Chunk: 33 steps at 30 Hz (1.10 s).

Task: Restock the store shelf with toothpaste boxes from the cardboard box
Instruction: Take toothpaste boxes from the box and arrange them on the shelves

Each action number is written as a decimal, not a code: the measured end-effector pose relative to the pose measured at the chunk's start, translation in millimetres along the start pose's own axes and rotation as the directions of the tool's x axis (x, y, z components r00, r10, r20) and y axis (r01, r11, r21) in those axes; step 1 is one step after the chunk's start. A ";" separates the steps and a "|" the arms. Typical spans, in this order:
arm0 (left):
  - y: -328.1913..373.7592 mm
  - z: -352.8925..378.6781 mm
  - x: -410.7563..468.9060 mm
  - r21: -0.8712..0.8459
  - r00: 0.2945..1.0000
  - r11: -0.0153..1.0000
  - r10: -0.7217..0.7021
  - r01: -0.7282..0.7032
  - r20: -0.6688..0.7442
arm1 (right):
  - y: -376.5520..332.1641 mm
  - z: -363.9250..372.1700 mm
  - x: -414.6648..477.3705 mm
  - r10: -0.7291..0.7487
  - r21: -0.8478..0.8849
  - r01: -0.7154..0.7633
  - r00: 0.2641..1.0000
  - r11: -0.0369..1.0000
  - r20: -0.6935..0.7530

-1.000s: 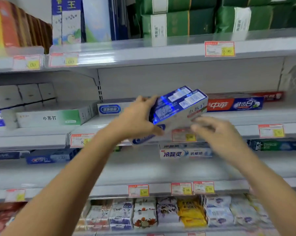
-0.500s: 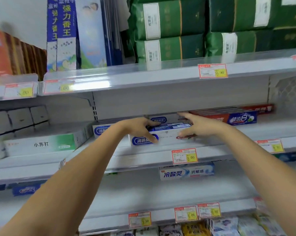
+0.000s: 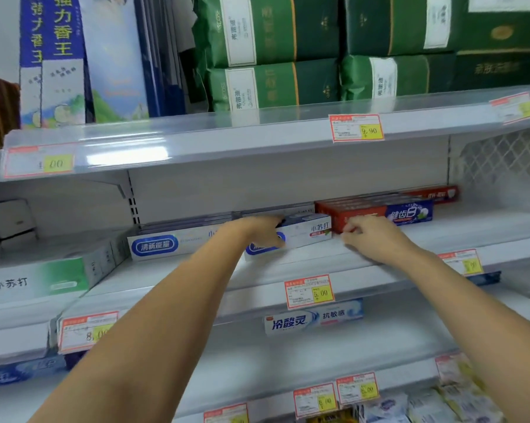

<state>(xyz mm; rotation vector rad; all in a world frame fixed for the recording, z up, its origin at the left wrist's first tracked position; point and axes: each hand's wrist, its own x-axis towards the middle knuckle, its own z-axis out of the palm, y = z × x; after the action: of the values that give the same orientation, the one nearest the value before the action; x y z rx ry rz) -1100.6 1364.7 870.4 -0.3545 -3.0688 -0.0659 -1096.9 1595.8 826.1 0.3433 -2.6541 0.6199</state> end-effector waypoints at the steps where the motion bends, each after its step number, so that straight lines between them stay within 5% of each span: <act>1: -1.2 0.3 8.0 0.014 1.000 1.000 -0.015 0.015 0.004 | 0.6 2.2 0.1 -0.016 -0.025 0.016 1.000 1.000 -0.012; 33: -23.6 7.6 74.4 -0.008 0.998 1.000 0.019 -0.019 -0.054 | 6.3 14.0 5.4 -0.037 -0.070 0.029 0.993 0.997 -0.113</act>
<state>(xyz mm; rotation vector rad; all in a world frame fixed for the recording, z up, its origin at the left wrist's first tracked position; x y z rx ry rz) -1178.7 1359.0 866.1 -0.3755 -3.0119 -0.0867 -1108.2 1594.0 814.6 0.3222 -2.5483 0.5218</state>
